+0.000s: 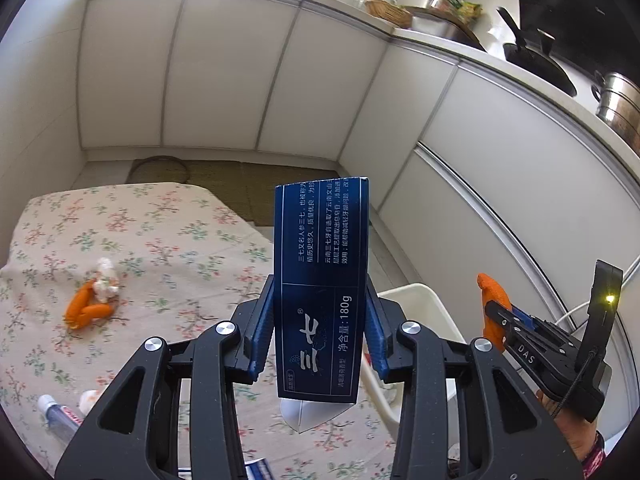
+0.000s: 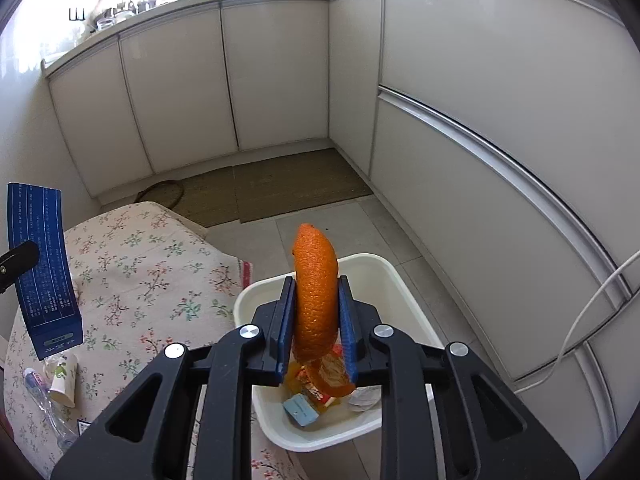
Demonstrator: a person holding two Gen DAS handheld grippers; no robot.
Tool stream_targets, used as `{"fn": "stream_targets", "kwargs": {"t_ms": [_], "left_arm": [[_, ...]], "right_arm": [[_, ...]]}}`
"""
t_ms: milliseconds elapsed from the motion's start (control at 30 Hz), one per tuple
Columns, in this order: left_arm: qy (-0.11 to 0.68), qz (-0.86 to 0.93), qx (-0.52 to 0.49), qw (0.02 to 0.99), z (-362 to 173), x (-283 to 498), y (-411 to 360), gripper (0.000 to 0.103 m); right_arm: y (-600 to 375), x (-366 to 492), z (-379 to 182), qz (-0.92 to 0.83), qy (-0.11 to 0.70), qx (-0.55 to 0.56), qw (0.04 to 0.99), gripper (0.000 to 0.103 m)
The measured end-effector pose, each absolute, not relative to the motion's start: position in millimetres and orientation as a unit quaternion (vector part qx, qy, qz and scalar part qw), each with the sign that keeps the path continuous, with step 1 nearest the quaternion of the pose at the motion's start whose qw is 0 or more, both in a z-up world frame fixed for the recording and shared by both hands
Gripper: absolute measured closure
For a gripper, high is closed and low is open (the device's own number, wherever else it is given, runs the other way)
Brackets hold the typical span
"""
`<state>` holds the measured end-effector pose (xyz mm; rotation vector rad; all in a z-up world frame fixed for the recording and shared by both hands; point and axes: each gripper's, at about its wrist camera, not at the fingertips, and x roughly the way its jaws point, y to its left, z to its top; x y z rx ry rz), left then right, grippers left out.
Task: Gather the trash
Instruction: 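Carry the orange peel over the bin and open the right tool, then lower the blue box over the bin and open the left tool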
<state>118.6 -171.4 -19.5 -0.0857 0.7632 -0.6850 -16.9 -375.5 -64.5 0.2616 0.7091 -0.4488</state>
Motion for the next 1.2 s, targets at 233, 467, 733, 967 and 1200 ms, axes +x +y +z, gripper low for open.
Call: {"fn": "stream_targets", "kwargs": {"t_ms": [233, 467, 733, 967, 1200], "left_arm": [[0.358, -0.378, -0.024, 0.854, -27, 102, -227, 0.065], [0.37, -0.422, -0.013, 0.827, -50, 90, -268, 0.065], [0.378, -0.456, -0.007, 0.806, -65, 84, -299, 0.064], [0.396, -0.445, -0.015, 0.803, -79, 90, -301, 0.052], [0.382, -0.423, -0.013, 0.822, -71, 89, -293, 0.029]], "right_arm": [[-411, -47, -65, -0.284, 0.327, 0.117, 0.894, 0.043], [-450, -74, -75, -0.329, 0.329, 0.134, 0.875, 0.036], [-465, -85, -84, -0.35, 0.336, 0.136, 0.864, 0.032], [-463, -84, -86, -0.353, 0.334, 0.134, 0.864, 0.028], [-457, -81, -81, -0.351, 0.324, 0.13, 0.869, 0.021]]}}
